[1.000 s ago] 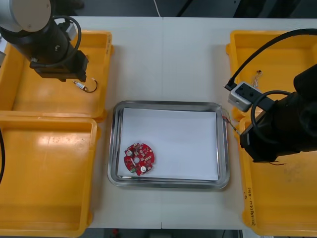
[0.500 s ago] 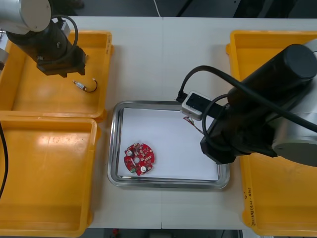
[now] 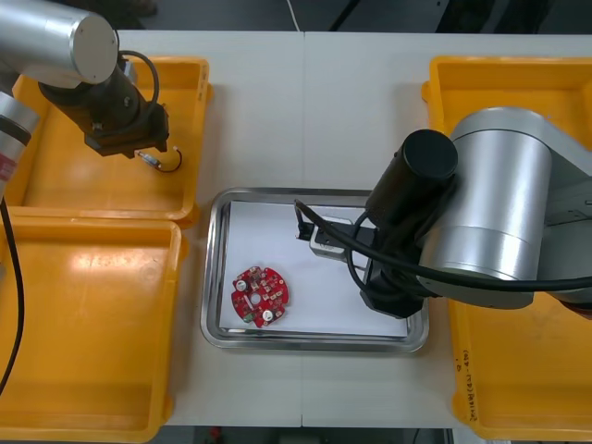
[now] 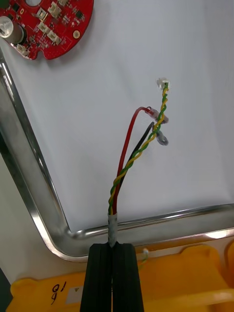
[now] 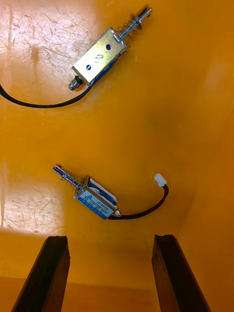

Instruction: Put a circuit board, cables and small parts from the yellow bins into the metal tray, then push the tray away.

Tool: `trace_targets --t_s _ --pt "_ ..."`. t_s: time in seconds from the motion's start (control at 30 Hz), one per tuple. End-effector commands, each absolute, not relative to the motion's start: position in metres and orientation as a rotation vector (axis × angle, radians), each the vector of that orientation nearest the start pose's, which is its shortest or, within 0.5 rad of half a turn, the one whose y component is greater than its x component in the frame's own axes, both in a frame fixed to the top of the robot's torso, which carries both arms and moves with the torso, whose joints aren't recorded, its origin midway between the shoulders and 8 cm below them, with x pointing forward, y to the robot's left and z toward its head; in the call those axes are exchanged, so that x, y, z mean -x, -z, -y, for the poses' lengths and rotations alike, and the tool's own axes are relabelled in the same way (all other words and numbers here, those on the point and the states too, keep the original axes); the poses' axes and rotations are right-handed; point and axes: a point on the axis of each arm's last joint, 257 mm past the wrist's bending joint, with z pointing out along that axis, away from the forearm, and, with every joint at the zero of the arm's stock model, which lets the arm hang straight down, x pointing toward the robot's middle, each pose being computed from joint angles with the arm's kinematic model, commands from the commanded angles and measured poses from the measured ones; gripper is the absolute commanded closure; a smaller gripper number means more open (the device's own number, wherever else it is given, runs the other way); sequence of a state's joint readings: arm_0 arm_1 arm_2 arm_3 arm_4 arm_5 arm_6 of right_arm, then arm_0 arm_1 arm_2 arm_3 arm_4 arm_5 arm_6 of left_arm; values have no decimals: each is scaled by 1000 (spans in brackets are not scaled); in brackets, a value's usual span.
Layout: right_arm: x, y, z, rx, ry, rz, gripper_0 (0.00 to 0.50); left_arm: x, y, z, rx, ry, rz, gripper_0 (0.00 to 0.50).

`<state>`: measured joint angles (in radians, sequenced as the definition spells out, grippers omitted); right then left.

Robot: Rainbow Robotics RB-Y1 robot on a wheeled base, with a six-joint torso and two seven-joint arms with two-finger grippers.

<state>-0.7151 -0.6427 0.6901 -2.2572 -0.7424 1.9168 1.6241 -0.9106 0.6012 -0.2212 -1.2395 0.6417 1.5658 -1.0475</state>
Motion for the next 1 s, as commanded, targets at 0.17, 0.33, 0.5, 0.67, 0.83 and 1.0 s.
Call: trace_targets --t_s 0.17,0.33,0.5,0.67,0.83,1.0 --pt "-357 217 91 1859 351 -2065 500 -610 153 -254 402 144 -2568 0" --pt "-359 228 86 1843 368 -2035 500 -616 161 -257 405 131 -2554 0" --pt "-357 245 79 1827 310 -2055 500 -621 169 -260 412 122 -2542 0" --pt "-358 262 78 1805 265 -2092 500 -624 176 -259 400 111 -2536 0" --pt "-356 280 81 1809 255 -2156 500 -623 180 -263 408 88 -2541 0" --pt "-357 292 77 1795 251 -2171 500 -626 184 -261 413 101 -2535 0"
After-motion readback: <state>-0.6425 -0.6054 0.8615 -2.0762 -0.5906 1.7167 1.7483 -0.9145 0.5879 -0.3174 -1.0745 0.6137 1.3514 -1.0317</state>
